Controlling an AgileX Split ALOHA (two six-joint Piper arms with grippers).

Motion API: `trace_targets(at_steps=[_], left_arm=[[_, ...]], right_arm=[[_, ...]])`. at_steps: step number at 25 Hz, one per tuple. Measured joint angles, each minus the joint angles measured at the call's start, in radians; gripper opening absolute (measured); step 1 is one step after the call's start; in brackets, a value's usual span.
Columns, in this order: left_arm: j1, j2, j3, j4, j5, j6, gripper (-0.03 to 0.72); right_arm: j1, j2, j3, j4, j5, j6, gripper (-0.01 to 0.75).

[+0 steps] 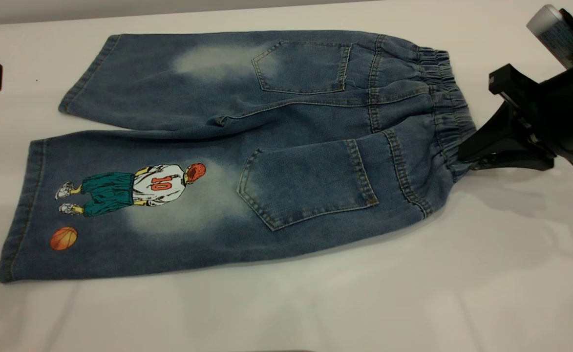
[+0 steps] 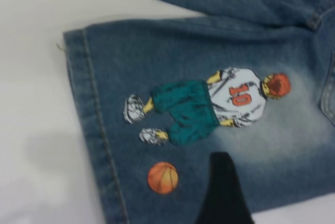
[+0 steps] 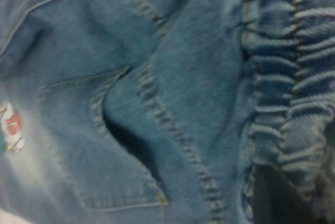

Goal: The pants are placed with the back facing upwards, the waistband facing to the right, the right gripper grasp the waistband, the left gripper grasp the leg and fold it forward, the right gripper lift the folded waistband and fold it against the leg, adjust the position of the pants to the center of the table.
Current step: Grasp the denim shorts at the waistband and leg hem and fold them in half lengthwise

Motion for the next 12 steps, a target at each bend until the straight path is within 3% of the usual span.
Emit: trace_targets(at_steps=[7, 12], left_arm=[[0.000, 0.083, -0.002, 0.012, 0.103, -0.019, 0.461], [0.000, 0.237, -0.006, 0.150, 0.107, -0.159, 0.461]], right_arm=[[0.000, 0.000, -0.001, -0.037, 0.012, -0.009, 0.029], [0.000, 0.000, -0.001, -0.049, 0.012, -0.025, 0.029]])
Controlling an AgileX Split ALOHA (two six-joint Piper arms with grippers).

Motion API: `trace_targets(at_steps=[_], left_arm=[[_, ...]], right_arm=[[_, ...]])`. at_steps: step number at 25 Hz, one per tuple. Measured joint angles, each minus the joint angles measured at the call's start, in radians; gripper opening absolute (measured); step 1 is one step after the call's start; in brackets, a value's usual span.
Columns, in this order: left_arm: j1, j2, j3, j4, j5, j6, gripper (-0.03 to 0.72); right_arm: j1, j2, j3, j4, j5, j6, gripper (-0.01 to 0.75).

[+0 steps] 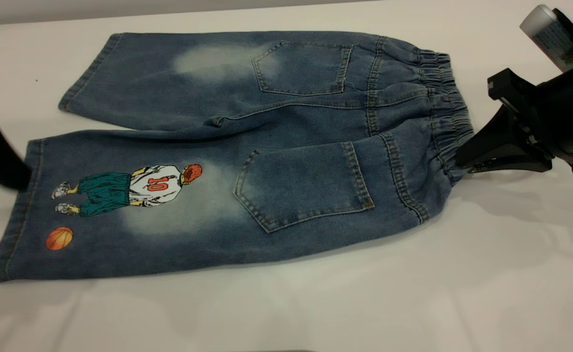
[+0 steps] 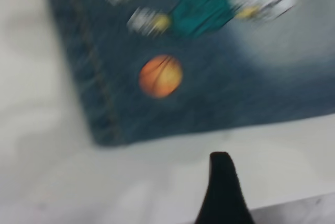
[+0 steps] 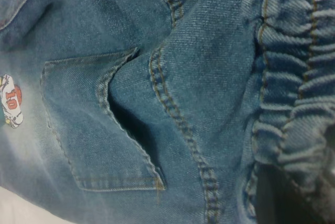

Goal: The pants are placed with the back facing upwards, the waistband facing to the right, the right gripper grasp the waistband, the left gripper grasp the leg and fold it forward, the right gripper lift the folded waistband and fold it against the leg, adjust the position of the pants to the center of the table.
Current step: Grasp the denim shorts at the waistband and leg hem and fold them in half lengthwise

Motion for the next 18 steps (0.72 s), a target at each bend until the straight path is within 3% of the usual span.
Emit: trace_targets(at_steps=[9, 18], left_arm=[[0.000, 0.183, -0.004, 0.317, -0.073, -0.295, 0.461], [0.000, 0.341, -0.020, 0.373, -0.164, -0.335, 0.461]], right_arm=[[0.000, 0.000, 0.000, -0.019, 0.001, -0.005, 0.029], [0.000, 0.000, 0.000, -0.022, 0.001, -0.017, 0.031]])
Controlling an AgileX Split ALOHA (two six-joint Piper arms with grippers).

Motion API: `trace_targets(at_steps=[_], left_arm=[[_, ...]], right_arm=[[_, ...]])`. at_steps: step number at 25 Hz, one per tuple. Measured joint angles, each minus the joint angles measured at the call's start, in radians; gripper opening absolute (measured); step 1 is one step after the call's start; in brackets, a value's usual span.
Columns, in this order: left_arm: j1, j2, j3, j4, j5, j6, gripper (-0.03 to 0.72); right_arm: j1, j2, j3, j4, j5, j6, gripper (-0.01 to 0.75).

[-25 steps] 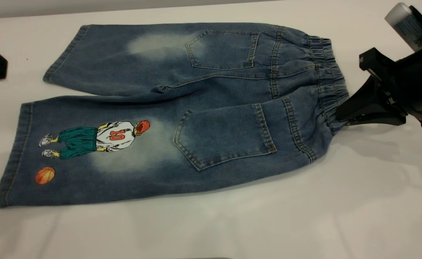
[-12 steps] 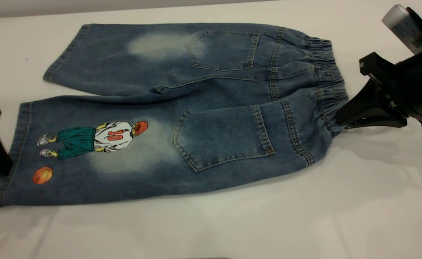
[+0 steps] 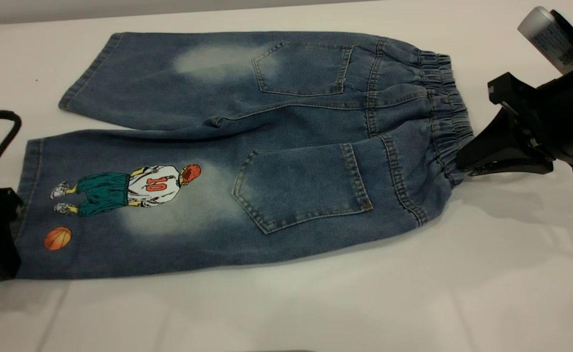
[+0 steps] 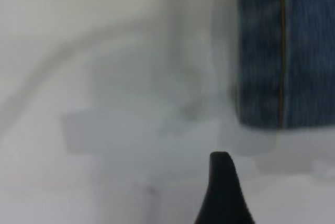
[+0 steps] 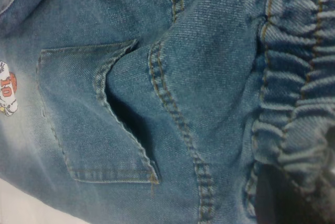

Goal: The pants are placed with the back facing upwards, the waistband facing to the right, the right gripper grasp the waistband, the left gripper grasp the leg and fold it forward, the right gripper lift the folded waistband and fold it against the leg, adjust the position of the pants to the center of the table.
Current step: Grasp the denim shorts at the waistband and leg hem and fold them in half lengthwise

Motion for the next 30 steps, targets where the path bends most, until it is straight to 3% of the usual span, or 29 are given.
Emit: trace_targets(at_steps=[15, 17, 19, 21, 23, 30], left_arm=[[0.000, 0.132, -0.034, 0.002, -0.085, -0.001, 0.440], [0.000, 0.132, -0.034, -0.003, -0.091, -0.001, 0.378], [0.000, 0.132, -0.038, -0.019, -0.092, -0.001, 0.276], [0.000, 0.133, -0.053, -0.038, -0.079, -0.001, 0.128], [0.000, 0.132, -0.072, -0.048, -0.046, 0.005, 0.052], [0.000, -0.051, -0.122, -0.049, 0.120, 0.037, 0.041]], right_arm=[[0.000, 0.000, 0.000, -0.001, 0.000, -0.003, 0.035], [0.000, 0.000, 0.000, -0.002, 0.000, -0.003, 0.035], [0.000, 0.000, 0.000, -0.002, 0.001, -0.003, 0.035], [0.000, 0.000, 0.000, -0.004, 0.002, -0.003, 0.035], [0.000, -0.004, 0.000, -0.015, 0.012, -0.003, 0.035], [0.000, -0.151, 0.000, -0.131, 0.033, 0.077, 0.035]])
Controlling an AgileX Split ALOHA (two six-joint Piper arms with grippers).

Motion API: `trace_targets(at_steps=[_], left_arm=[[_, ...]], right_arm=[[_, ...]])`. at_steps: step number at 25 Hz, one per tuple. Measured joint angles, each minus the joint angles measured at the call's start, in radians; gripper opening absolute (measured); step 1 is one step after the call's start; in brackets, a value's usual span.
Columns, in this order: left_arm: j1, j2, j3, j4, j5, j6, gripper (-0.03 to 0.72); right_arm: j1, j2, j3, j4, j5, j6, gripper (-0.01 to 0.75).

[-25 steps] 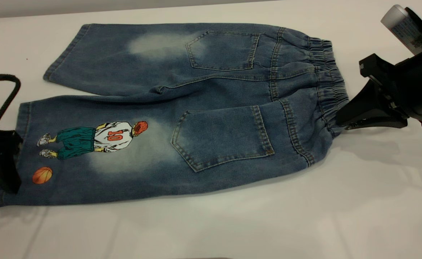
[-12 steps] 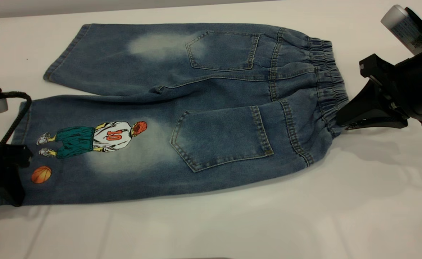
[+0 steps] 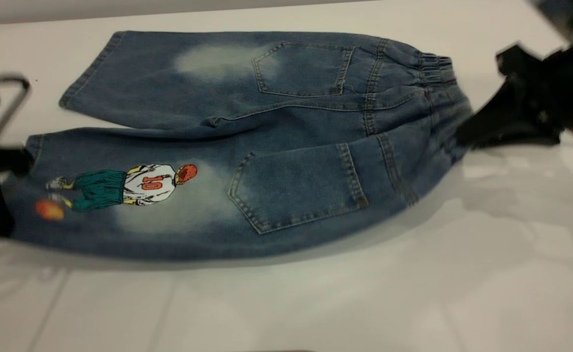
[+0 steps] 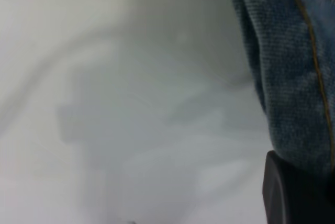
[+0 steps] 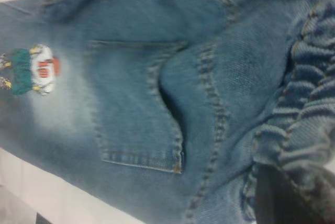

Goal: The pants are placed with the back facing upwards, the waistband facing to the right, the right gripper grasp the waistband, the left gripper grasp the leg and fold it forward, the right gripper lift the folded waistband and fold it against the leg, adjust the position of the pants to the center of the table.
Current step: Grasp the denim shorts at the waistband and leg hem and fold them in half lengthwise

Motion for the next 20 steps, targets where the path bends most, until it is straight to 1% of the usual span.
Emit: trace_targets(at_steps=[6, 11, 13, 16, 20], left_arm=[[0.000, -0.265, -0.056, 0.000, 0.056, 0.005, 0.041], [0.000, -0.326, -0.142, 0.001, 0.048, 0.008, 0.041], [0.000, -0.310, -0.159, 0.001, 0.022, 0.008, 0.041], [0.000, -0.257, -0.161, 0.001, -0.050, 0.008, 0.041], [0.000, -0.152, -0.161, 0.001, -0.205, 0.009, 0.041]], right_arm=[[0.000, -0.226, -0.001, -0.123, 0.011, 0.128, 0.035], [0.000, -0.280, -0.074, -0.157, 0.008, 0.175, 0.035], [0.000, -0.265, -0.105, -0.158, 0.001, 0.180, 0.035], [0.000, -0.215, -0.132, -0.158, -0.033, 0.182, 0.035], [0.000, -0.125, -0.181, -0.148, -0.091, 0.182, 0.035]])
